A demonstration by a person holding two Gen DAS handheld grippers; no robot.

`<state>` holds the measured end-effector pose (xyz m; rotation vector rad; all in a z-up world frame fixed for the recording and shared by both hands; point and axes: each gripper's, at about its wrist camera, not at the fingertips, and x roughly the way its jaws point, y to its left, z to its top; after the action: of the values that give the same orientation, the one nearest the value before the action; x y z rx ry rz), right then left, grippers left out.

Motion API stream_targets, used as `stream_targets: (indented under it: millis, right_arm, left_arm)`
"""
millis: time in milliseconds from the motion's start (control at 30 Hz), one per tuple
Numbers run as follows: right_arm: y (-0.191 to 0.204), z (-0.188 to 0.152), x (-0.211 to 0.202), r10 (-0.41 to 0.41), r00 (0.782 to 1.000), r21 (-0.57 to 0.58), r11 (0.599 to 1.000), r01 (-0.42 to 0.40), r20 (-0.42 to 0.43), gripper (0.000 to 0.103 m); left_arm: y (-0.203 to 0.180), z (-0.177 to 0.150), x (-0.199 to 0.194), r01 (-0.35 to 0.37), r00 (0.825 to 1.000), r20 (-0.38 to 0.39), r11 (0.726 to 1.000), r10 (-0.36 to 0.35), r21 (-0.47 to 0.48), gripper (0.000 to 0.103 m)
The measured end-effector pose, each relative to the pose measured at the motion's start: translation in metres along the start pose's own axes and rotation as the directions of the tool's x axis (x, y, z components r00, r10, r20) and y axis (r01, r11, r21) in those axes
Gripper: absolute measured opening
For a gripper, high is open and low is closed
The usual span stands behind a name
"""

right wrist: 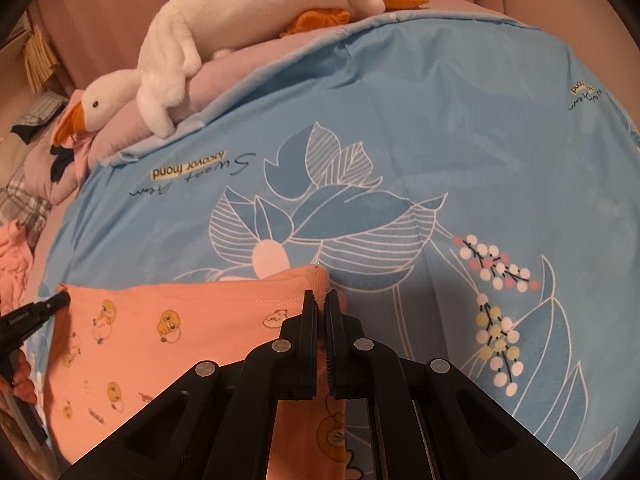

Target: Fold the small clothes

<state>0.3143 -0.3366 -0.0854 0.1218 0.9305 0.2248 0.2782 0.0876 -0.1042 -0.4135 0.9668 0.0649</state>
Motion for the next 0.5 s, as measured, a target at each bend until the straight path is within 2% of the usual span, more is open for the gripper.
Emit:
stream_targets:
  millis: [500]
  right_arm:
    - [-0.003, -0.004, 0.012, -0.031, 0.999, 0.001, 1.000, 0.031, -0.036, 0.004]
  left_arm:
    - [0.004, -0.005, 0.015, -0.012, 0.999, -0.048, 1.000, 0.012, -0.014, 0.007]
